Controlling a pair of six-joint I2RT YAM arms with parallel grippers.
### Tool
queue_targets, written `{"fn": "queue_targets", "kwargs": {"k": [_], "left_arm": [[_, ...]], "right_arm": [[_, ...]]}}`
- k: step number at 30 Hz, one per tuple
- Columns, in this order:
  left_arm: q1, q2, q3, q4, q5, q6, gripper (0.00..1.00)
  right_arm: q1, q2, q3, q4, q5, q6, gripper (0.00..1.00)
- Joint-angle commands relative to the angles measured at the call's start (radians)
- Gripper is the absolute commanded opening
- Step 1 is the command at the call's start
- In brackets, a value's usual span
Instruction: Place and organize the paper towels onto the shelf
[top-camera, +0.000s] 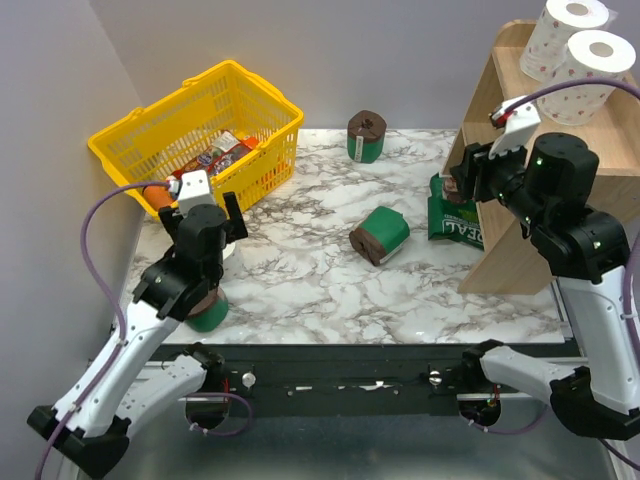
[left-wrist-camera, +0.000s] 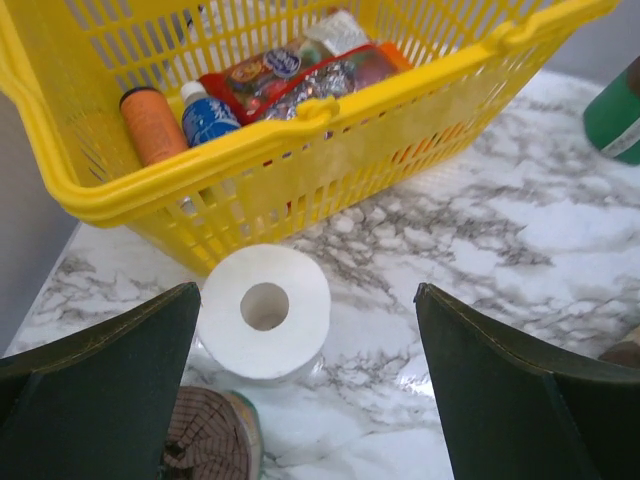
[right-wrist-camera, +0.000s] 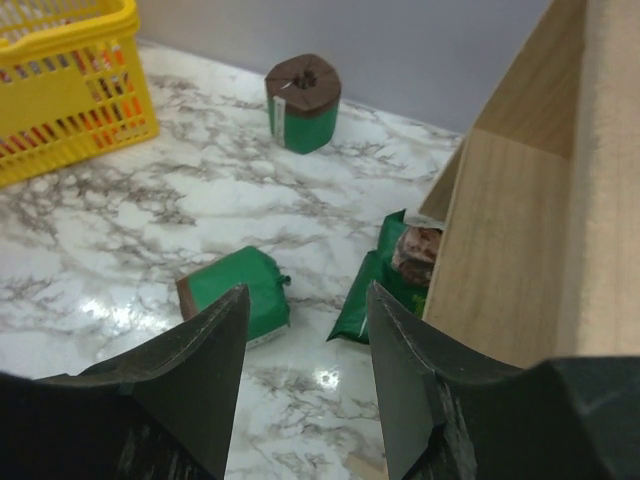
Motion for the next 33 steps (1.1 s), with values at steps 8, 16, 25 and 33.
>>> {"fn": "queue_targets", "kwargs": {"k": [8, 16, 25, 33], "left_arm": [[0.211, 0.332, 0.112, -0.196, 0.355, 0.03, 0.91], [0.227, 0.473, 0.082, -0.154, 0.416, 0.064, 0.79], [0.227, 0.514, 0.05, -0.142, 0.361, 0.05, 0.74], [0.227, 0.563, 0.006, -0.114, 0.335, 0.049, 0.72]], "right_arm": [[0.164, -0.166, -0.263, 0.151, -0.255, 0.052, 0.58], [0.174, -0.273, -0.404, 0.22, -0.292, 0.041, 0.59], [0.173, -0.292, -0.447, 0.215, -0.293, 0.018, 0.6], [0.174, -0.307, -0.466, 0.218, -0.292, 0.012, 0.6]]}}
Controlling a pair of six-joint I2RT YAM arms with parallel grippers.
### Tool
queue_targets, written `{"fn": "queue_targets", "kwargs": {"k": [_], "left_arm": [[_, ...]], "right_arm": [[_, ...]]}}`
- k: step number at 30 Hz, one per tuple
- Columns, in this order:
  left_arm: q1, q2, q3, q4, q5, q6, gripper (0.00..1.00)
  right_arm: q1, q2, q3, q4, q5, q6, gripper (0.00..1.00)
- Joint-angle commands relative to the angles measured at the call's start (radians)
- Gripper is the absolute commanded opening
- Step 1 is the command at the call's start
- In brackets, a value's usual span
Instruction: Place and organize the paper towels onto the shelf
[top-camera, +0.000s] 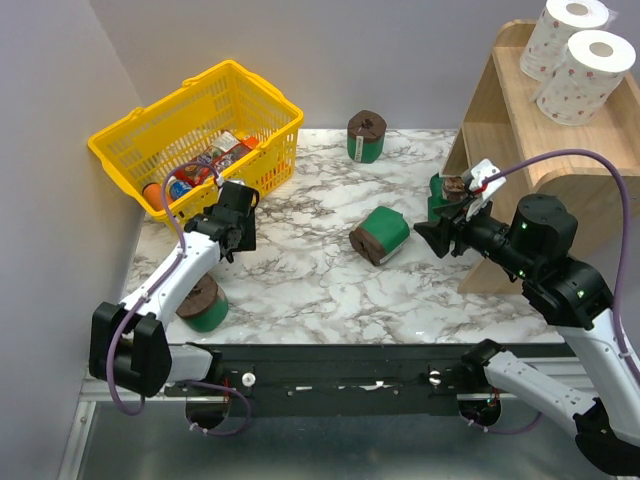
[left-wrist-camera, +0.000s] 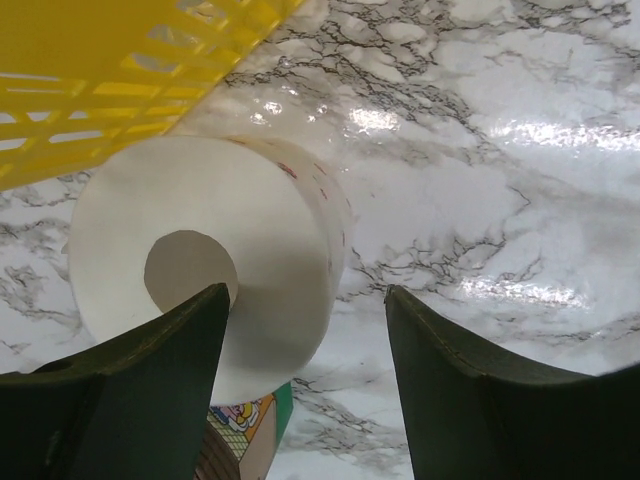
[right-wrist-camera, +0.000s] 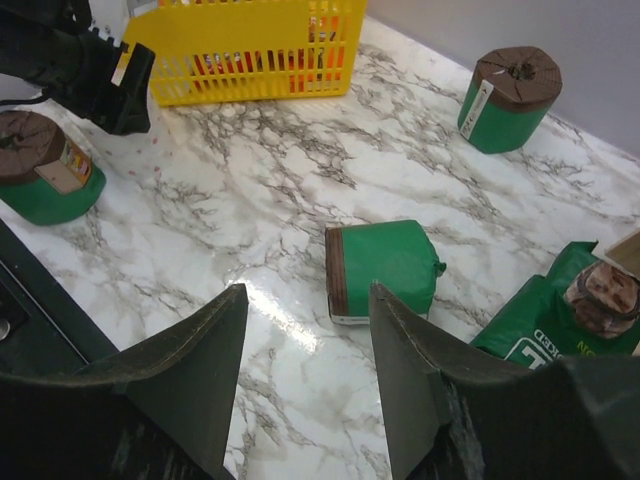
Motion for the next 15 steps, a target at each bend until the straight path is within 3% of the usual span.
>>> {"fn": "queue_targets", "kwargs": {"k": [1, 9, 15], "left_arm": [[0.006, 0.042, -0.017, 0.015, -0.033, 0.003, 0.69], [0.0, 0.017, -0.009, 0.025, 0.025, 0.023, 0.48], [-0.129, 0.002, 0.029, 0.0, 0.067, -0.001, 0.38]], "right_arm": [[0.005, -0.024, -0.009, 0.029, -0.022, -0.014, 0.6], [0.005, -0.038, -0.026, 0.032, -0.027, -0.012, 0.6], [0.005, -0.056, -0.043, 0.03, -0.017, -0.01, 0.61]]}}
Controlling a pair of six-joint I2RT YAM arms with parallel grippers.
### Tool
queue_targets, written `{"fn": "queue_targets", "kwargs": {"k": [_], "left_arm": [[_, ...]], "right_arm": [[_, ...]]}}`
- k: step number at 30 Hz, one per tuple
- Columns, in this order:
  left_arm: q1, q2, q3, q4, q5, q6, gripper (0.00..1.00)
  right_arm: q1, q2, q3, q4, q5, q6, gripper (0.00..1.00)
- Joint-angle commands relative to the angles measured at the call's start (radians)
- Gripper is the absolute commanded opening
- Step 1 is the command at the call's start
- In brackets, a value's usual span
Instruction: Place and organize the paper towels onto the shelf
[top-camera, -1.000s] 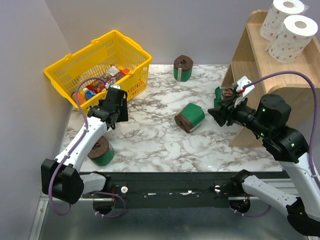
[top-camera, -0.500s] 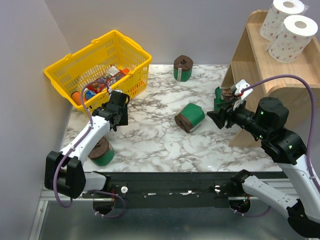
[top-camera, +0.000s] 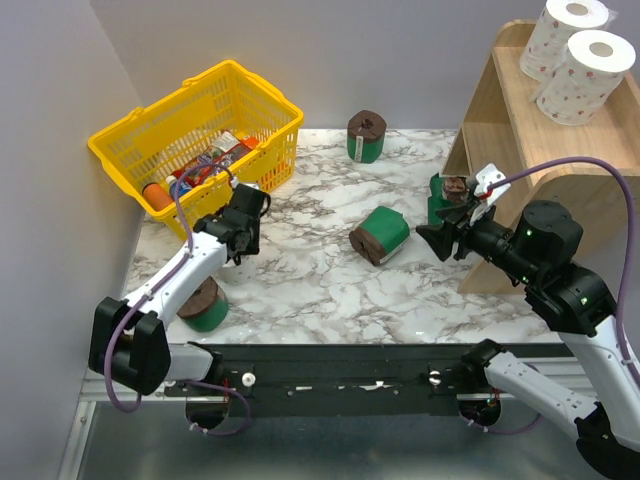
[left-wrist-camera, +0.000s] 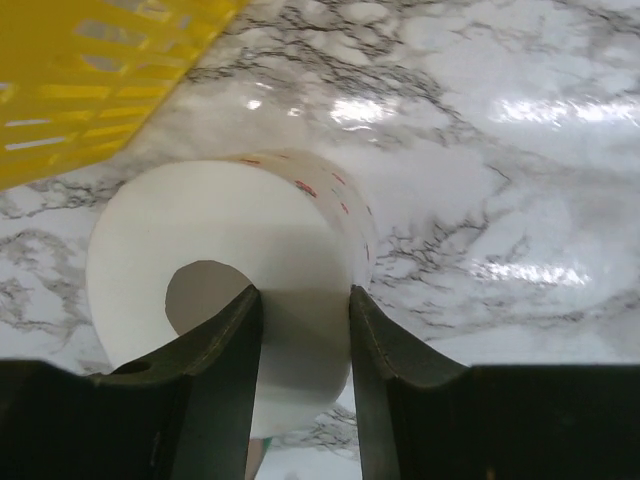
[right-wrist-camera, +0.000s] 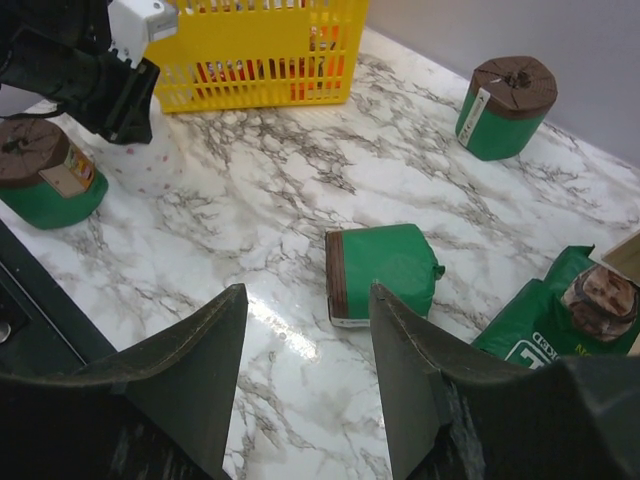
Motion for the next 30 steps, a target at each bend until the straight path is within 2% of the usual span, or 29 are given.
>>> {"fn": "queue_targets", "kwargs": {"k": [1, 8, 12, 15, 16, 17, 19, 20, 22, 24, 25, 26, 29, 30], "left_arm": [[-0.118, -0.021, 0.061, -0.021, 0.062, -0.033, 0.38], [-0.322, 0.038, 0.124, -0.014, 0.088, -0.137, 0.36], [-0.447, 0.123, 0.164, -0.014, 0.096, -0.173, 0.36], [-0.489, 0.166, 0.198, -0.01, 0.108, -0.192, 0.37], [-0.506, 0.172, 0.212, -0.005, 0.113, -0.194, 0.4], [-0.514, 0.174, 0.219, -0.004, 0.12, -0.197, 0.48], [-0.518, 0.167, 0.242, -0.001, 0.137, -0.199, 0.53], [-0.518, 0.161, 0.253, -0.002, 0.142, -0.196, 0.58], [-0.518, 0.135, 0.3, -0.017, 0.136, -0.176, 0.64], [-0.517, 0.111, 0.339, -0.034, 0.099, -0.162, 0.75], [-0.515, 0.102, 0.374, -0.042, 0.088, -0.139, 0.8], [-0.502, 0.092, 0.386, -0.044, 0.079, -0.128, 0.99], [-0.456, 0.056, 0.416, -0.047, 0.061, -0.088, 0.99], [-0.41, 0.034, 0.414, -0.047, 0.054, -0.082, 0.99]], "right_arm": [[0.005, -0.023, -0.024, 0.018, -0.016, -0.01, 0.61], [0.005, -0.032, -0.016, 0.004, -0.016, -0.005, 0.61], [0.005, -0.032, -0.01, -0.009, -0.006, -0.005, 0.61], [0.005, -0.029, -0.009, -0.012, -0.001, 0.002, 0.61], [0.005, -0.027, -0.006, -0.012, 0.001, 0.004, 0.61], [0.005, -0.024, -0.004, -0.014, -0.001, 0.008, 0.61], [0.005, -0.018, -0.003, -0.023, -0.006, 0.011, 0.61], [0.005, -0.013, 0.0, -0.025, -0.006, 0.017, 0.61], [0.005, -0.006, 0.004, -0.026, -0.021, 0.027, 0.61], [0.007, 0.005, 0.01, -0.026, -0.038, 0.048, 0.61], [0.005, 0.02, 0.014, -0.026, -0.061, 0.051, 0.61], [0.007, 0.031, 0.017, -0.026, -0.075, 0.08, 0.6], [0.04, 0.072, 0.019, -0.005, -0.095, 0.123, 0.6], [0.056, 0.091, 0.027, 0.0, -0.084, 0.136, 0.6]]}}
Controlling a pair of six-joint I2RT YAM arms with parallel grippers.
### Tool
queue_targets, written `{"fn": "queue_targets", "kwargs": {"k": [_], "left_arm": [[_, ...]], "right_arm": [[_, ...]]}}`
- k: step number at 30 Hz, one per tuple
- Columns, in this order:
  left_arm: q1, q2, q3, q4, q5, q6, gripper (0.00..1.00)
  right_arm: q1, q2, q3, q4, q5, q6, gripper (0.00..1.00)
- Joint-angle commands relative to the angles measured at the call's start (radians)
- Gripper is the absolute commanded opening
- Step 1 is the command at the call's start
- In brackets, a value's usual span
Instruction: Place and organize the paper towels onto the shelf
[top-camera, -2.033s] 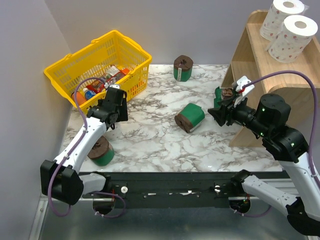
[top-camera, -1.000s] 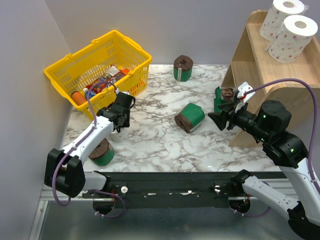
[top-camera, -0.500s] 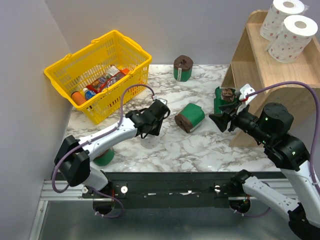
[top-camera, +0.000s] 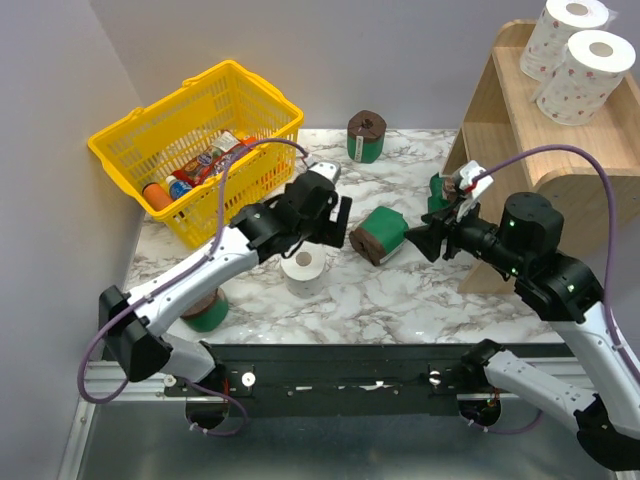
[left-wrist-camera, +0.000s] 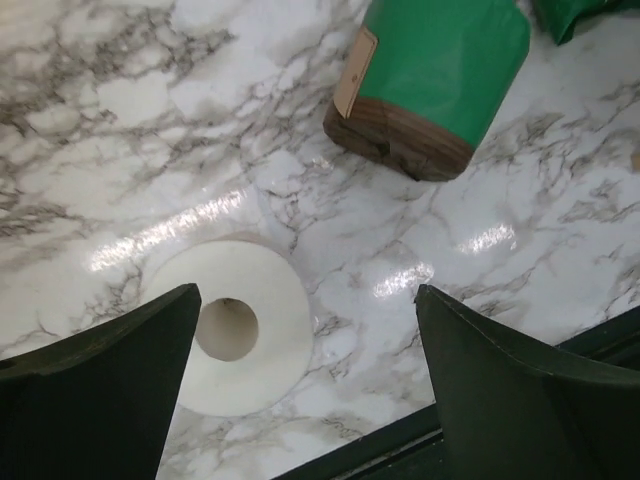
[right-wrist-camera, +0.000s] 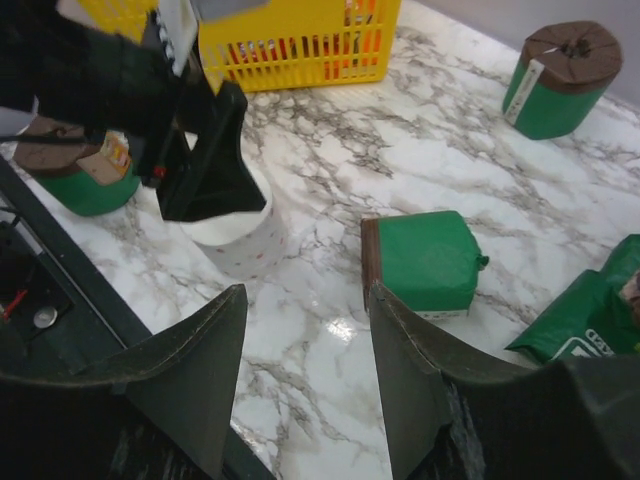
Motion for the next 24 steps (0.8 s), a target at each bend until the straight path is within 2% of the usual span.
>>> {"fn": "queue_targets", "kwargs": {"k": [1, 7, 8, 11, 16, 24], "left_arm": [[0.121, -0.098, 0.028, -0.009, -0.07, 0.062, 0.99], [0.384, -0.256, -0.131, 0.05, -0.113, 0.103, 0.99], [0.402, -0.276, -0.156, 0.07, -0.173, 0.114, 0.99], [0.445, -0.359, -0.26, 0.11, -0.303, 0.143, 0.99], [0.453, -0.499, -0.421, 0.191, -0.417, 0.165, 0.99], [0.452, -0.678, -0.442, 0.198, -0.538, 0.135, 0.99]], "right_arm": [[0.06, 0.065, 0.036, 0.012, -0.017, 0.089, 0.6], [0.204, 0.258, 0.066, 0.046, 0.076, 0.146, 0.6], [0.25, 0.288, 0.076, 0.046, 0.098, 0.152, 0.6], [0.325, 0.416, 0.125, 0.049, 0.161, 0.193, 0.6], [0.417, 0.603, 0.184, 0.109, 0.219, 0.259, 0.62], [0.531, 0.861, 0.311, 0.136, 0.304, 0.333, 0.63]]}}
